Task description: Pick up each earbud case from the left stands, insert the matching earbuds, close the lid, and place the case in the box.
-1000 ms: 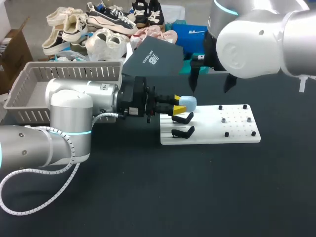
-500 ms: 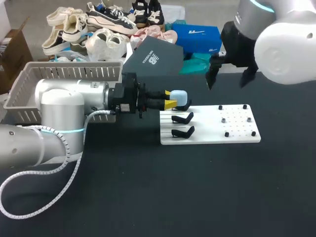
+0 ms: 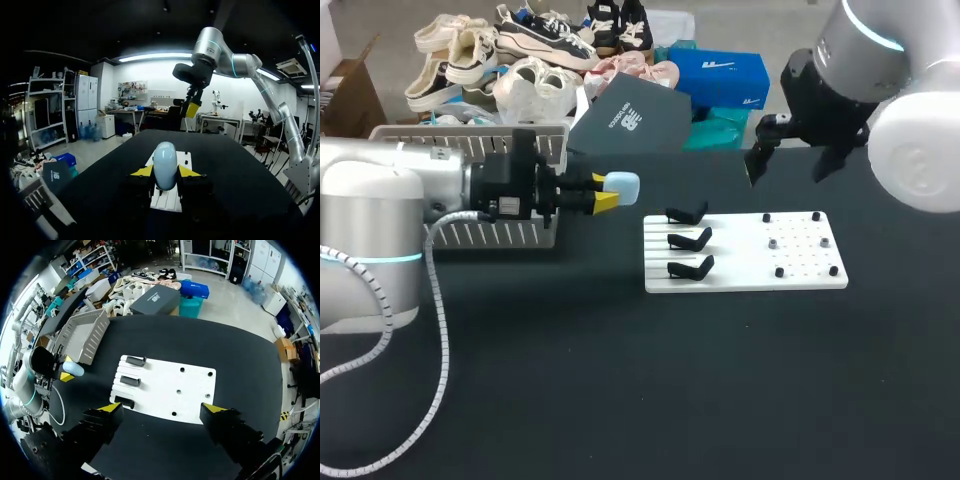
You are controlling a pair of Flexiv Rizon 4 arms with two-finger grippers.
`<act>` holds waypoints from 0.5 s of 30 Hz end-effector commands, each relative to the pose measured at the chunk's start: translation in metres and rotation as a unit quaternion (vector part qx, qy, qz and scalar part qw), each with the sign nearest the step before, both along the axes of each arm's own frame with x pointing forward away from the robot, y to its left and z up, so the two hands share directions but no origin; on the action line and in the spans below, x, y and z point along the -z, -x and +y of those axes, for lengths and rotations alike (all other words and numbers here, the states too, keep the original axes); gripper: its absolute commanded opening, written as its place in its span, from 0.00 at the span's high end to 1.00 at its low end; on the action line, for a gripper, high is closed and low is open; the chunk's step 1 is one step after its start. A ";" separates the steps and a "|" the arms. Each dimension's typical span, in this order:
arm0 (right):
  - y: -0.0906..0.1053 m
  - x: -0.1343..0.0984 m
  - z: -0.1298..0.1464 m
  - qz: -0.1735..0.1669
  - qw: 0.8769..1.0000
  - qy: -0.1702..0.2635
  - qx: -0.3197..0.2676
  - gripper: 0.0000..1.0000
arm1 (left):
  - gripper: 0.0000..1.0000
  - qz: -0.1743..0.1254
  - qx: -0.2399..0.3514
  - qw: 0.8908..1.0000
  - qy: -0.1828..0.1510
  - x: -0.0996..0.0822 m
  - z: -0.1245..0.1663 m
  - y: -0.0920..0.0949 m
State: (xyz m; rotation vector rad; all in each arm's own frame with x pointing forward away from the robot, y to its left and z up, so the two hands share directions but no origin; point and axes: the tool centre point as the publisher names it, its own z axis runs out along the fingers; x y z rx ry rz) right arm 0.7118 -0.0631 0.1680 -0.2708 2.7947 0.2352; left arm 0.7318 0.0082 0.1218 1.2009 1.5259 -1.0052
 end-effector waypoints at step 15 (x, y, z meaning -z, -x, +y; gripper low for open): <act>0.005 0.000 -0.001 -0.014 1.000 -0.001 0.005 0.00 | 1.00 0.017 -0.299 0.941 -0.158 0.026 0.128 -0.035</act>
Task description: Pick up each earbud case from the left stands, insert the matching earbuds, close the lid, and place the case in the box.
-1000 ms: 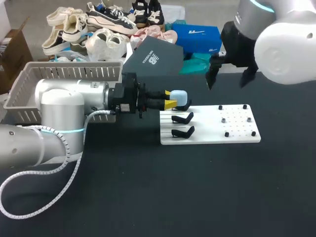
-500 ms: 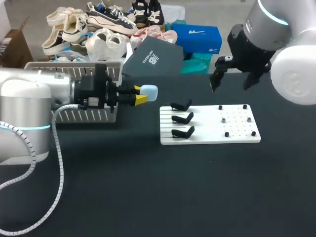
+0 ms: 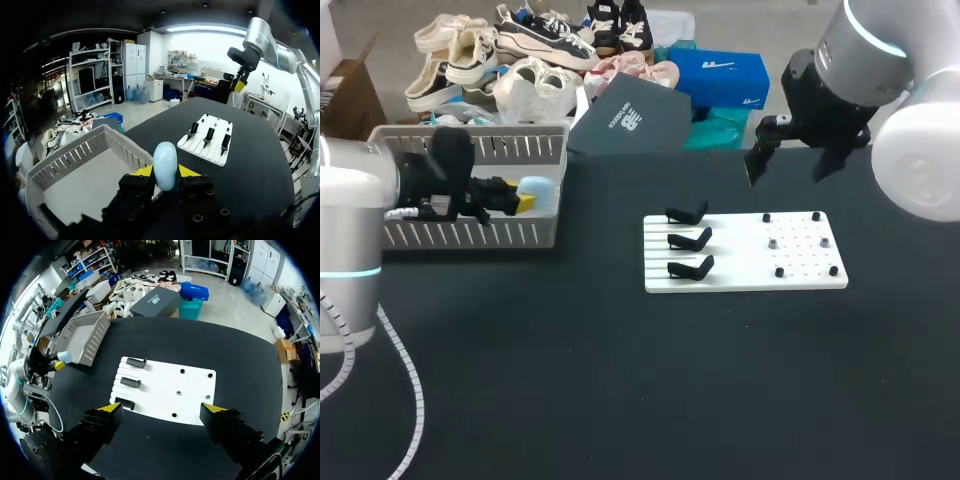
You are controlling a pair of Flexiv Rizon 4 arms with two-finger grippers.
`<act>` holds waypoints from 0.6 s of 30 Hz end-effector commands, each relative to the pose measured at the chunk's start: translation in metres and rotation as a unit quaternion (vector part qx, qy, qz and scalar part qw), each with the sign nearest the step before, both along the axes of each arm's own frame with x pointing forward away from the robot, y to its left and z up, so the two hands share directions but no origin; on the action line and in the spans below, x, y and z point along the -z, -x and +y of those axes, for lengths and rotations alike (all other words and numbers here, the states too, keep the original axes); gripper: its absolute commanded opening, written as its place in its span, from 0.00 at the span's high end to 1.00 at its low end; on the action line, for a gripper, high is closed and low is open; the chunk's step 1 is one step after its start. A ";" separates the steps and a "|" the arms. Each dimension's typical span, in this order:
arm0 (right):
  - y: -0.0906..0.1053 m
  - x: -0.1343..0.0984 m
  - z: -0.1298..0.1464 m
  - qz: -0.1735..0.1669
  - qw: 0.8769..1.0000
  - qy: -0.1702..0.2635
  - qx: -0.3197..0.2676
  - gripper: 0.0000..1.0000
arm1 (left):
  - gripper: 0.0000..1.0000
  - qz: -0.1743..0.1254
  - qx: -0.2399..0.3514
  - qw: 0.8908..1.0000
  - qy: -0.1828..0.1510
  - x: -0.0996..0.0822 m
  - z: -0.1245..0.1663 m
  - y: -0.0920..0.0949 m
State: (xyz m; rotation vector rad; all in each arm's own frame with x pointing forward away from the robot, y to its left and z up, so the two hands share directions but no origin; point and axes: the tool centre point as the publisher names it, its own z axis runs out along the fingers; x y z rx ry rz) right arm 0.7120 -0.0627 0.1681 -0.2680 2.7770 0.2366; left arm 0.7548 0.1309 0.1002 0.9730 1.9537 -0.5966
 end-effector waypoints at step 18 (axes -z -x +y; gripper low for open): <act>0.005 0.000 -0.001 -0.006 1.000 0.001 0.004 0.00 | 0.00 -0.030 -0.097 0.994 -0.036 0.017 0.034 -0.068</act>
